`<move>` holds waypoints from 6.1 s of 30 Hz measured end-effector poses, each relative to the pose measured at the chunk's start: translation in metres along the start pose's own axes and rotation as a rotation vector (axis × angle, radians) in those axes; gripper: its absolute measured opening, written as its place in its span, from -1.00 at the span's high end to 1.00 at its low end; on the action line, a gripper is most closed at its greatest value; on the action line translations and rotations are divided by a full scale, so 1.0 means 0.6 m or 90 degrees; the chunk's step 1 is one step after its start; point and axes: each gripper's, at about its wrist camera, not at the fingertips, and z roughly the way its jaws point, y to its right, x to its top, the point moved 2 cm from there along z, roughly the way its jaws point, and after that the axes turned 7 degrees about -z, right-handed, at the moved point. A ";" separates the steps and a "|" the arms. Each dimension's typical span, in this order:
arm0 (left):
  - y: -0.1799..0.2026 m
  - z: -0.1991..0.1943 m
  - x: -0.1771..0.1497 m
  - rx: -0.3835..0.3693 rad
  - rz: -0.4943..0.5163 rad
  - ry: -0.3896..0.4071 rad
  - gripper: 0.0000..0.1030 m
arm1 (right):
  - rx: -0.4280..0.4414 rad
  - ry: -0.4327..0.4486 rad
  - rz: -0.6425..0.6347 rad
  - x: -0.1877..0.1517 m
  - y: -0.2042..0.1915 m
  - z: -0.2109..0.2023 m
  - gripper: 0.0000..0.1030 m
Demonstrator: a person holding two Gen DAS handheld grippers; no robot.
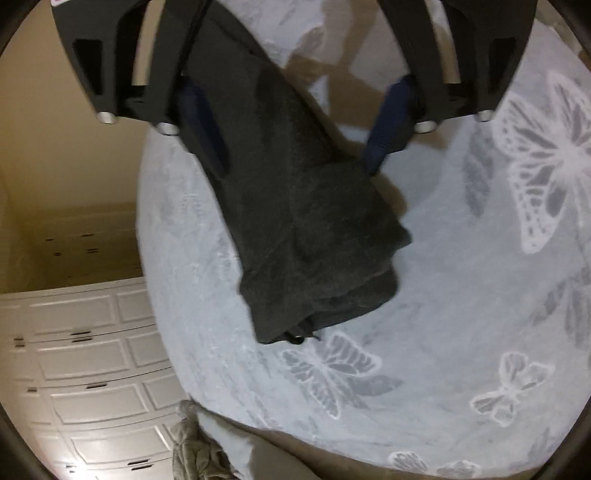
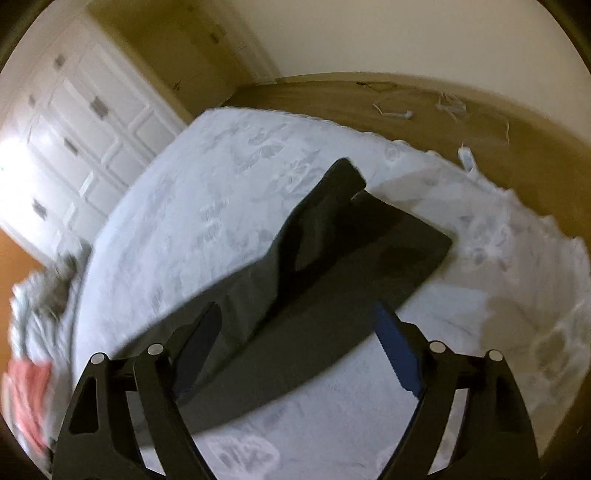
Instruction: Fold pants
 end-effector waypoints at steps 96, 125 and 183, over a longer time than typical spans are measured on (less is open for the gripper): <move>0.088 0.184 -0.277 0.309 0.630 -0.128 -0.33 | 0.177 -0.178 -0.697 -0.319 -0.791 0.262 0.38; 0.175 0.151 -0.327 0.214 0.610 -0.031 -0.57 | 0.031 -0.173 -0.587 -0.195 -0.456 0.137 0.93; 0.179 0.142 -0.273 0.168 0.499 -0.017 -0.59 | 0.220 -0.166 -0.577 -0.326 -0.555 0.114 0.83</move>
